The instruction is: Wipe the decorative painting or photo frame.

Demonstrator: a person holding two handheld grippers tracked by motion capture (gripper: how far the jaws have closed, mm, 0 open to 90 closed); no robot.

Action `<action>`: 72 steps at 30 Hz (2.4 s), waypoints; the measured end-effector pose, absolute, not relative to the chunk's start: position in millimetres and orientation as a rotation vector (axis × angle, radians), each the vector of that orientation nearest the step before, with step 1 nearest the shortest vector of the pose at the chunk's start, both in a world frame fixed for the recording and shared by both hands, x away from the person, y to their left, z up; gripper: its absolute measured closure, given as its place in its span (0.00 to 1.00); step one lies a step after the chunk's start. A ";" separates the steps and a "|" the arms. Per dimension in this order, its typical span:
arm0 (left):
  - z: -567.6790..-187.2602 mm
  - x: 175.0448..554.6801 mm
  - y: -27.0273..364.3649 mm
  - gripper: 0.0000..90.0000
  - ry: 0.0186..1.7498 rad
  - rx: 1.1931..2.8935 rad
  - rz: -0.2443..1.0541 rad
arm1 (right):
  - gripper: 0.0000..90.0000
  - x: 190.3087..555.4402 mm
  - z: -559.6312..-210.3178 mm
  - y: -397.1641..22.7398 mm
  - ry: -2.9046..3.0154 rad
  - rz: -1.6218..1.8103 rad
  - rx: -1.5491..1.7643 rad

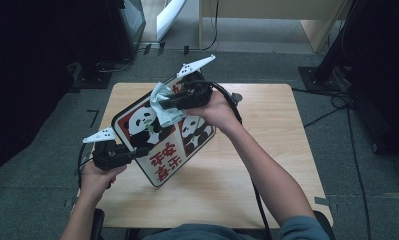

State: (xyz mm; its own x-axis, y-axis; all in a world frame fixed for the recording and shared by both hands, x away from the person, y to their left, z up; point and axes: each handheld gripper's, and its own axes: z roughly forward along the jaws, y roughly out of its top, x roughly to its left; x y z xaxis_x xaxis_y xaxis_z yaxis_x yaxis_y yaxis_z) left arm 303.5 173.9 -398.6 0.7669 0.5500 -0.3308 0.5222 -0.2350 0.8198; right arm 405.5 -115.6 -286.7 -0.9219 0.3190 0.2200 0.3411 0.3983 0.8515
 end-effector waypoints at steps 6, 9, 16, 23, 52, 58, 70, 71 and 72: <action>-398.6 303.5 173.9 0.84 0.819 1.887 0.031 | 0.86 405.0 -291.6 -116.2 -2.609 -1.595 -0.608; -398.6 303.5 173.9 0.84 0.819 1.887 0.032 | 0.86 404.6 -296.1 -116.5 -2.600 -1.595 -0.605; -398.7 303.7 174.0 0.84 0.817 1.886 0.029 | 0.86 402.4 -307.1 -118.8 -2.587 -1.590 -0.609; -398.8 303.8 174.0 0.84 0.819 1.885 0.029 | 0.86 399.6 -319.4 -120.3 -2.574 -1.570 -0.618; -398.5 302.8 173.3 0.84 0.817 1.888 0.036 | 0.86 390.1 -367.8 -129.9 -2.562 -1.507 -0.639; -398.6 302.9 173.3 0.84 0.816 1.888 0.035 | 0.86 388.2 -378.1 -131.7 -2.553 -1.492 -0.648; -398.6 302.8 173.1 0.84 0.816 1.888 0.037 | 0.86 383.3 -398.7 -134.9 -2.543 -1.472 -0.662; -398.6 302.8 173.1 0.84 0.816 1.887 0.036 | 0.86 383.2 -399.8 -135.2 -2.546 -1.467 -0.658; -398.6 302.8 173.1 0.84 0.816 1.887 0.037 | 0.86 382.6 -401.9 -135.3 -2.542 -1.464 -0.665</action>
